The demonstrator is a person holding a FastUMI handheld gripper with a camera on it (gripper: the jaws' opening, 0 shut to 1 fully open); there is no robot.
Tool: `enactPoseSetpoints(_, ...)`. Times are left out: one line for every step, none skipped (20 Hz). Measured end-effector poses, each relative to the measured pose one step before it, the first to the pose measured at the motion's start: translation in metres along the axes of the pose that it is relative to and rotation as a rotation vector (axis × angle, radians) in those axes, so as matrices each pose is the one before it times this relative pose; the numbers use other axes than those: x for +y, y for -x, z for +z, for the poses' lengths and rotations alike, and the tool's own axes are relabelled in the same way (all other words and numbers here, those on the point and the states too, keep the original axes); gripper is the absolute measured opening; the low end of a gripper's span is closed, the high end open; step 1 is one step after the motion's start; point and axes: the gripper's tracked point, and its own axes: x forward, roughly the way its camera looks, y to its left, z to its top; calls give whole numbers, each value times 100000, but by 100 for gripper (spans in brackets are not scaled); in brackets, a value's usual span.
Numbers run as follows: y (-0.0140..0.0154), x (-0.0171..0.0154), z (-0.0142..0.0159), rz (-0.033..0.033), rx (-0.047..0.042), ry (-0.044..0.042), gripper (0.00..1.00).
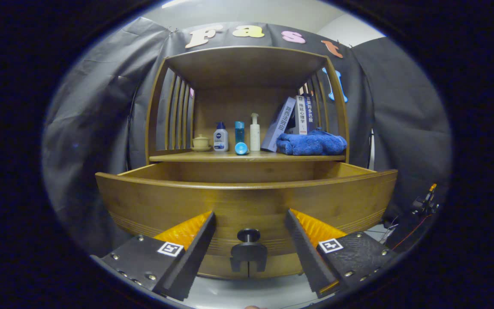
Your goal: Pull open the drawer, take out the items inside it, and place them on the countertop above the cabinet.
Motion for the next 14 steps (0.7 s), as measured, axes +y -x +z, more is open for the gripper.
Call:
enactPoseSetpoints(-537, 119, 176, -470, -747, -91, 99)
enactPoseSetpoints(-228, 223, 291, -435, -997, -75, 99)
enactPoseSetpoints(-794, 126, 484, -319, -2031, -733, 99)
enactPoseSetpoints(-198, 266, -806, -218, 2856, 452, 99)
enactPoseSetpoints(-368, 217, 391, -239, -2318, -1578, 99)
enactPoseSetpoints(-357, 256, -315, 69, 1706, -556, 99)
enactPoseSetpoints(-517, 143, 220, 86, -1093, -1116, 99)
enactPoseSetpoints(-587, -11, -203, 37, 345, -506, 99)
enactPoseSetpoints(-768, 135, 116, 522, -591, -1624, 99)
enactPoseSetpoints(-414, 53, -287, 273, 618, -1245, 99)
enactPoseSetpoints(-373, -68, -34, 394, 228, -1548, 99)
enactPoseSetpoints(-370, 33, 72, 494, -193, -2662, 99)
enactPoseSetpoints(-522, 100, -66, 336, -251, -825, 99)
enactPoseSetpoints(-501, -66, 103, -147, -1152, 542, 98)
